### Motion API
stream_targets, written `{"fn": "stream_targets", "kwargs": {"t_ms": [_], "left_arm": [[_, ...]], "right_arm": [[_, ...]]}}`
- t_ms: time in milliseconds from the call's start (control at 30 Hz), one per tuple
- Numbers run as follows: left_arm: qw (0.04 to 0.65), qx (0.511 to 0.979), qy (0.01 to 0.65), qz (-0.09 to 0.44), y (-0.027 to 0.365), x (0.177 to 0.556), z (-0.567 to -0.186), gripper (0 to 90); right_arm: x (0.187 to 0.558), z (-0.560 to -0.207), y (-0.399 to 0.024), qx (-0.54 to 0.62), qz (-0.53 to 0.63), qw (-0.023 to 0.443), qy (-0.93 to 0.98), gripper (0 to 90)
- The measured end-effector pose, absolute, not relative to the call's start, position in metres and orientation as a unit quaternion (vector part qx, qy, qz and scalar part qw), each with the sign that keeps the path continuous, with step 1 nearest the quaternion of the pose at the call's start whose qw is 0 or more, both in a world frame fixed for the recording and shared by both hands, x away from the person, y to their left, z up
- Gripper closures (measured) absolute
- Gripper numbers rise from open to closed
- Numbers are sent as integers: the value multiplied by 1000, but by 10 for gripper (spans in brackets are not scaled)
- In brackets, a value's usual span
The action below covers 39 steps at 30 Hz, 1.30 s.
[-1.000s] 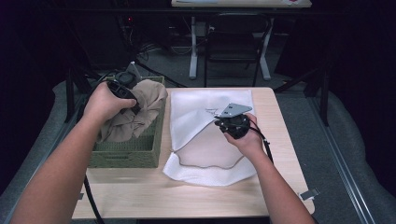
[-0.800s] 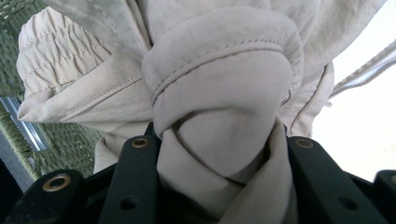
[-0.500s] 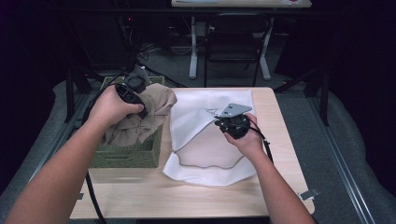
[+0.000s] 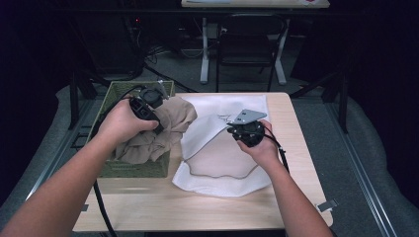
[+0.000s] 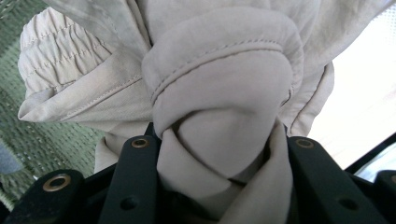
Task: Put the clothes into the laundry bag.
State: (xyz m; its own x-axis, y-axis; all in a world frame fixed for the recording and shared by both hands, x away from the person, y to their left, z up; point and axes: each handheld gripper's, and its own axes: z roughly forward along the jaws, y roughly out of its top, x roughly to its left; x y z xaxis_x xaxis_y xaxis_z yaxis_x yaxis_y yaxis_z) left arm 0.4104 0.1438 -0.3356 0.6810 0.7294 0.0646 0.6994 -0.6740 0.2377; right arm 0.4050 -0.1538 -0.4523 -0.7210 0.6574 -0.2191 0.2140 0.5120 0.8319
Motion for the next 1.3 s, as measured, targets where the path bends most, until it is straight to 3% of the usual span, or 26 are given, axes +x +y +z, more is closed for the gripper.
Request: {"fn": "stream_targets", "kwargs": {"t_ms": [1300], "left_arm": [[229,913,331,71,139,327,-376,621]], "right_arm": [[403,-453,-151,258,415,265,831,859]]}}
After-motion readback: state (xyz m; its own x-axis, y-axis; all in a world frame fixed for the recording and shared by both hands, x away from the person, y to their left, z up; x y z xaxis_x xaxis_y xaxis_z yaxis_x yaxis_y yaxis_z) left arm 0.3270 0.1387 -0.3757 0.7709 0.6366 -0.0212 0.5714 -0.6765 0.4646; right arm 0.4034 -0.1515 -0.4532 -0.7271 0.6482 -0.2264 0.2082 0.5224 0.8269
